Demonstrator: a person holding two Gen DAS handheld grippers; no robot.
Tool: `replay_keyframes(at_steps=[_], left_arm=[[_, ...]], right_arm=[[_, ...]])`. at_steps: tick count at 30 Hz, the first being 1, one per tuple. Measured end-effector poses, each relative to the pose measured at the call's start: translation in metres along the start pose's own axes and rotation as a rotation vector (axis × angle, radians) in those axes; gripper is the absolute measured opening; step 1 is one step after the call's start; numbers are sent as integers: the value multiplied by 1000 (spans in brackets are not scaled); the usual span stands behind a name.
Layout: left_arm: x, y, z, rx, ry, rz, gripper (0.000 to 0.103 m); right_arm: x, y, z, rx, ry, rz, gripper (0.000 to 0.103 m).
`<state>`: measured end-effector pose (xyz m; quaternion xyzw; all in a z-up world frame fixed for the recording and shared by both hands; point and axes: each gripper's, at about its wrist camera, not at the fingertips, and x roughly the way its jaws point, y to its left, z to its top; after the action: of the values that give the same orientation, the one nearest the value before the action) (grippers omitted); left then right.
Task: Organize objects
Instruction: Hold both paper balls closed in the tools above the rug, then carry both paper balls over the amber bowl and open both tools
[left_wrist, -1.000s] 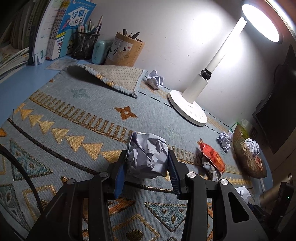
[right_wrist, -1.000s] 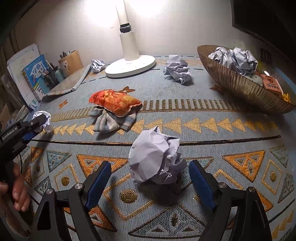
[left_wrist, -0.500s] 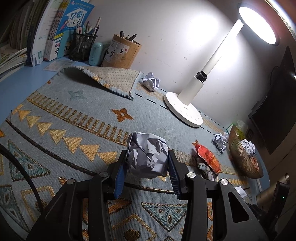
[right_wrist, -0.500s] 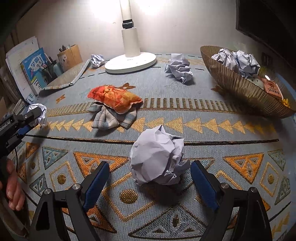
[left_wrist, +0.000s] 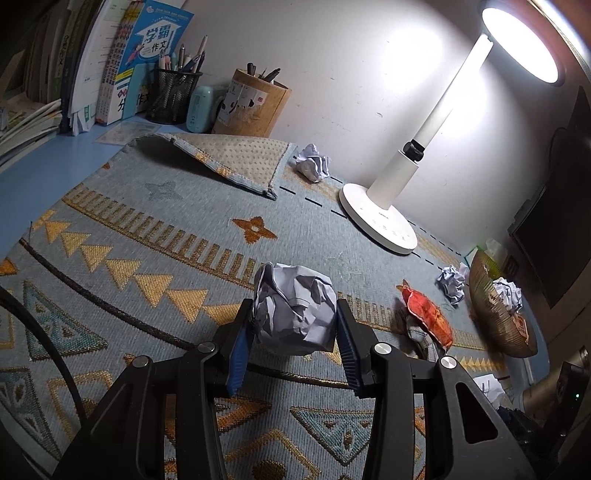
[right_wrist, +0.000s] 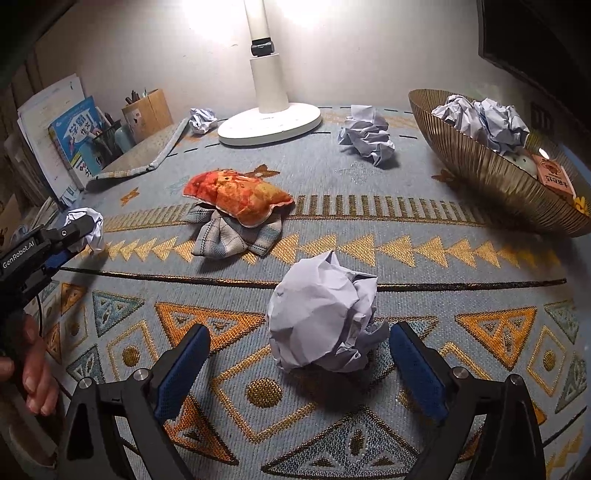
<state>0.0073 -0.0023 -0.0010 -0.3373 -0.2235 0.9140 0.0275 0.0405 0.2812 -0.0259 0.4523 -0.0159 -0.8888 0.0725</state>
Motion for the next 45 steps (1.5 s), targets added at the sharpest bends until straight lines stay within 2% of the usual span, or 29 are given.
replay_keyframes(at_steps=[9, 12, 14, 15, 16, 18, 21, 24, 27, 31, 34, 37, 41, 45], left_arm=[[2, -2, -1, 3, 13, 1, 39], [3, -3, 0, 9, 22, 3, 39], [4, -5, -1, 17, 24, 16, 39], [5, -6, -1, 25, 28, 25, 39], [6, -9, -2, 37, 34, 33, 39], [8, -14, -4, 70, 48, 35, 39], [7, -18, -5, 96, 52, 27, 39], [9, -16, -5, 86, 69, 11, 39], [12, -18, -6, 97, 97, 5, 39], [6, -28, -2, 119, 58, 14, 39], [3, -55, 7, 154, 58, -22, 39], [-1, -102, 20, 268, 29, -72, 39], [-1, -165, 36, 370, 15, -198, 37], [5, -212, 58, 376, 21, -326, 32]], right_arm=[[1, -1, 1, 3, -2, -3, 98], [2, -3, 2, 20, -2, -29, 98], [1, -6, 2, 34, -9, -29, 94], [-2, -6, 1, 37, -20, -28, 80], [-5, -6, -1, 38, -38, -25, 62], [-10, -5, -3, 36, -61, -29, 48], [-26, -9, -9, 62, -146, -26, 45], [-46, -11, -16, 17, -208, 38, 44], [-57, -21, -21, -24, -199, 30, 44], [-74, -55, -20, 66, -196, 133, 45], [-96, -73, -11, 100, -240, 140, 45], [-123, -90, 4, 115, -318, 112, 45], [-157, -114, 29, 127, -438, 18, 45], [-172, -144, 60, 169, -506, -80, 45]])
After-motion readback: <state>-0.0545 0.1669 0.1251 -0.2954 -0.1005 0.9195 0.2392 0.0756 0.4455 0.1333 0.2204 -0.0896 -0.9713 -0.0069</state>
